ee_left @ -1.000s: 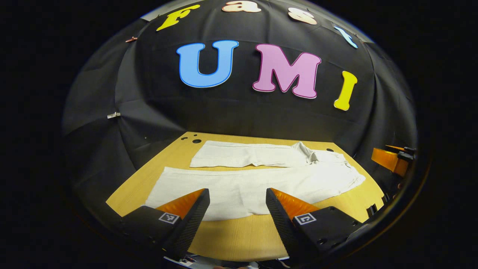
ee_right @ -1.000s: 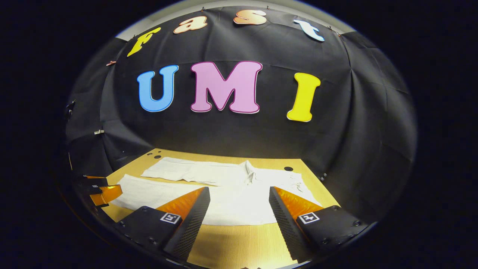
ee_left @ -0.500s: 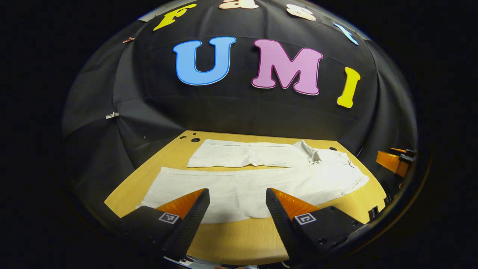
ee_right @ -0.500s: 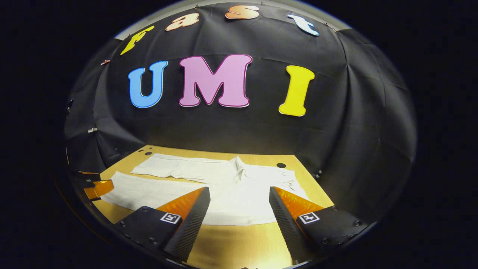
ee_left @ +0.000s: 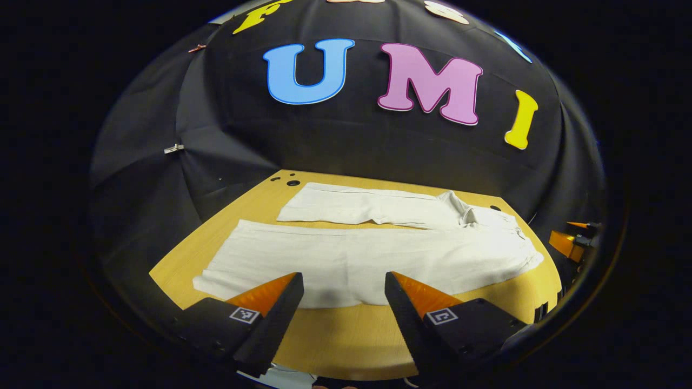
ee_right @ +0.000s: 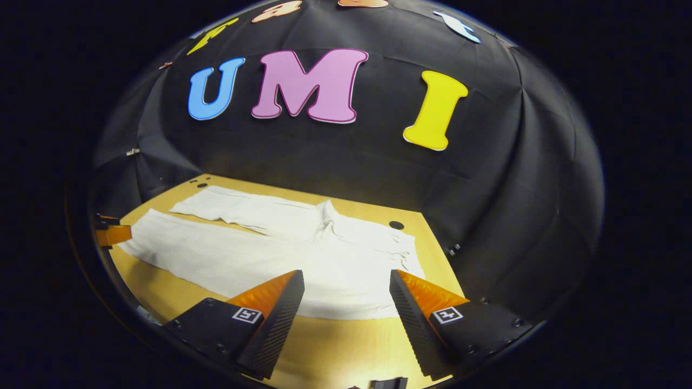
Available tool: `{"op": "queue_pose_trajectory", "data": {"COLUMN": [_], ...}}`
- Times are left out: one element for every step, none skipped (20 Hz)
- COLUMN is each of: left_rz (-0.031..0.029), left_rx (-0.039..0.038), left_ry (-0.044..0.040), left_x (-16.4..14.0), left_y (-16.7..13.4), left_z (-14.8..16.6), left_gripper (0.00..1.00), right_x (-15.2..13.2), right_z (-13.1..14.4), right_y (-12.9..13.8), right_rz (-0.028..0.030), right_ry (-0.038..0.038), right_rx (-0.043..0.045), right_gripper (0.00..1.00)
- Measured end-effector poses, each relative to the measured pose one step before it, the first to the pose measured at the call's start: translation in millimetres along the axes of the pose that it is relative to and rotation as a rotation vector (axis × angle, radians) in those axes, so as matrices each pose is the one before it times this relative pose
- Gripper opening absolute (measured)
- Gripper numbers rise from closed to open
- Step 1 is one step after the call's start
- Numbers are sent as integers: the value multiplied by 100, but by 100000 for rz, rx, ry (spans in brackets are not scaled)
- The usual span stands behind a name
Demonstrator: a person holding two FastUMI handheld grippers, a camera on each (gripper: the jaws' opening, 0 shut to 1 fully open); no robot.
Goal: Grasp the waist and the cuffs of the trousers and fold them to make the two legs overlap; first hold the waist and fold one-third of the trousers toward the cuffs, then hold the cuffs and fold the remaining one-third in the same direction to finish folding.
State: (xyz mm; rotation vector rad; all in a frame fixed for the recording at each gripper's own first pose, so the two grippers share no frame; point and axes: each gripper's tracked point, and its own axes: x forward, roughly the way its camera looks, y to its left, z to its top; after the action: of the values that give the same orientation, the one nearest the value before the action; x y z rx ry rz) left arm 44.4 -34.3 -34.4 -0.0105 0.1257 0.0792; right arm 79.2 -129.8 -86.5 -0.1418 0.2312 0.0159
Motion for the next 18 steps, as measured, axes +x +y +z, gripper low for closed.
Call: {"op": "queue_pose_trajectory", "data": {"left_rz": [11, 394, -12, -139, 714, 1506, 1291, 275, -79, 104, -18, 10, 193, 399, 554, 420, 721, 788], "left_rx": [663, 139, -820, -1340, -663, 481, 871, 621, 381, 64, -290, -393, -395, -398, -462, -464, -312, -297], "left_ry": [-722, 684, 519, -575, -88, 733, 711, 240, 387, 415, 663, 924, 775, 475, 368, 270, 312, 307], "left_x": [-64, 115, 106, 127, 145, 270, 361, 19, 101, -7, 101, 37, 79, 23, 75, 62, 1, 3], "left_y": [-267, 35, -124, -237, -18, 111, 152, -103, -74, 50, -29, -42, 48, 103, 106, 116, 170, 208], "left_z": [252, -153, -76, 128, 85, -396, -235, -174, -154, -291, -216, -387, -162, -238, -205, -72, -232, -105], "left_gripper": [96, 96, 96, 96, 96, 96, 96, 96, 96, 96, 96, 96, 96, 96, 96, 96, 96, 96], "right_x": [171, 404, 328, 394, 507, 380, 368, 408, 134, 362, 319, 287, 395, 457, 588, 568, 629, 734], "right_z": [-159, -293, -324, -336, -519, -649, -633, -721, -344, -360, -407, -461, -479, -595, -1018, -1259, -1174, -909], "right_y": [-910, -1063, -1099, -1127, -1149, -979, -910, -759, -548, -550, -461, -495, -572, -462, -326, -162, -81, 132], "right_rz": [-1049, -946, -783, -662, -637, -213, -79, 414, 1013, 768, 932, 716, 559, 931, 1216, 1606, 1786, 1889], "right_ry": [1046, 1528, 1010, 905, 1210, 1821, 2319, 2087, 1278, 1097, 1139, 1322, 381, 244, 1489, 2261, 2293, 2263], "right_rx": [-196, -143, -725, -1863, -2701, -2245, -1597, -1316, -2099, -3128, -3537, -4703, -6367, -7303, -7136, -5711, -3906, -2787], "right_gripper": [98, 98, 98, 98, 98, 98, 98, 98, 98, 98, 98, 98, 98, 98, 98, 98, 98, 98]}}
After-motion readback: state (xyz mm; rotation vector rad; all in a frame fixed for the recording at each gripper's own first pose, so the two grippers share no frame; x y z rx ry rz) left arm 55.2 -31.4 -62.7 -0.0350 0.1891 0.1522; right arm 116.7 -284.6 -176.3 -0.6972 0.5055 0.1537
